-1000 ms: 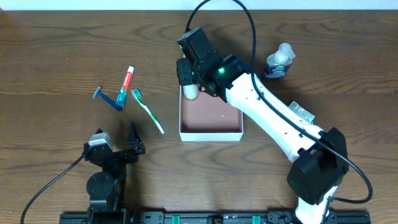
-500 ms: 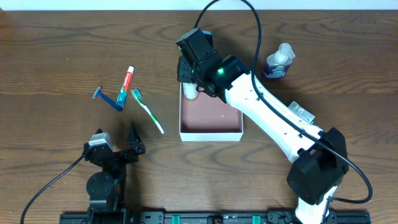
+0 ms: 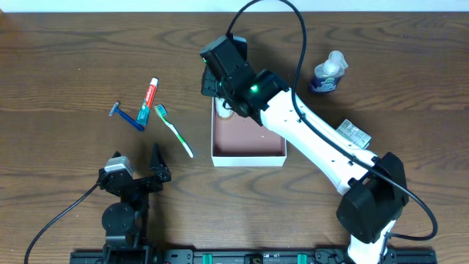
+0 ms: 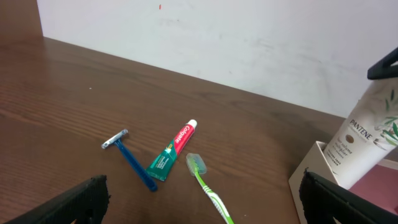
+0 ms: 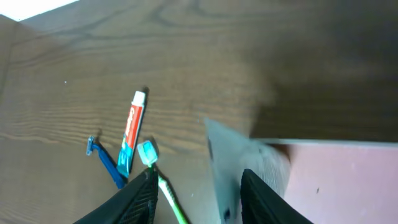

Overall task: Pack container
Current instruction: 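Carry the tube over the box and stand it in the back-left corner, then move the right gripper to the blue soap pump bottle and grasp it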

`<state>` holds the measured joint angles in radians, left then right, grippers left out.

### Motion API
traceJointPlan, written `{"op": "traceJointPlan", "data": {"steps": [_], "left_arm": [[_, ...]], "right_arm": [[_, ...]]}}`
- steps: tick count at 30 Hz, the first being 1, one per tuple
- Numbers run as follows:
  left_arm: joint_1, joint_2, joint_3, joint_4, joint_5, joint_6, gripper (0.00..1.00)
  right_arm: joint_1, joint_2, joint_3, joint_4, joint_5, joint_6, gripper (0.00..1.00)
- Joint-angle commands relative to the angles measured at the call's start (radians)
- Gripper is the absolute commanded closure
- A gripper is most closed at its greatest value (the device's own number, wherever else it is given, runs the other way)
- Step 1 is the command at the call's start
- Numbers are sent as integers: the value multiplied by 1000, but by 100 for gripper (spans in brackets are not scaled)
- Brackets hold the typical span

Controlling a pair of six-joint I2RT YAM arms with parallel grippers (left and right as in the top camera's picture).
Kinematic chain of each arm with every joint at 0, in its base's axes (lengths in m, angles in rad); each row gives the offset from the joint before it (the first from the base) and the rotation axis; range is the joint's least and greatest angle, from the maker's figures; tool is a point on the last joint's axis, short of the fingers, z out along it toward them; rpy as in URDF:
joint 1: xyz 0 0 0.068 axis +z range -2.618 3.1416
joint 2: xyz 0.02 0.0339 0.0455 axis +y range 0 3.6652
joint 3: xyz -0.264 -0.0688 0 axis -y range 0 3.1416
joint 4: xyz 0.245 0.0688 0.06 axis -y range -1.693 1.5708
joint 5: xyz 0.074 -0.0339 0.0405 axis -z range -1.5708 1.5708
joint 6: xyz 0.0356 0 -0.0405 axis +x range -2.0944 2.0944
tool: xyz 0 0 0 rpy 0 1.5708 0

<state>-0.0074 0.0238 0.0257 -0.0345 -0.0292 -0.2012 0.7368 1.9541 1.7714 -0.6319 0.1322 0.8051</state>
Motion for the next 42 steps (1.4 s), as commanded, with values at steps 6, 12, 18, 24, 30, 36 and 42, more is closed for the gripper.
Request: {"op": "traceJointPlan", "data": {"steps": [6, 12, 18, 24, 30, 36, 42], "left_arm": [[0, 0, -22, -36, -8, 21, 2], [0, 0, -22, -36, -8, 21, 2], [0, 0, -22, -36, -8, 21, 2], [0, 0, -22, -36, -8, 21, 2], [0, 0, -22, -36, -8, 21, 2], [0, 0, -22, -36, -8, 21, 2], [0, 0, -22, -36, -8, 21, 2]], "right_arm": [[-58, -150, 18, 21, 100, -170, 55], [-184, -299, 18, -45, 191, -294, 47], [-429, -362, 17, -175, 116, -371, 42], [-612, -282, 15, -245, -97, -544, 32], [-668, -151, 15, -239, -200, -813, 26], [-682, -47, 15, -248, -222, -878, 28], [-682, 29, 15, -267, -229, -917, 33]]}}
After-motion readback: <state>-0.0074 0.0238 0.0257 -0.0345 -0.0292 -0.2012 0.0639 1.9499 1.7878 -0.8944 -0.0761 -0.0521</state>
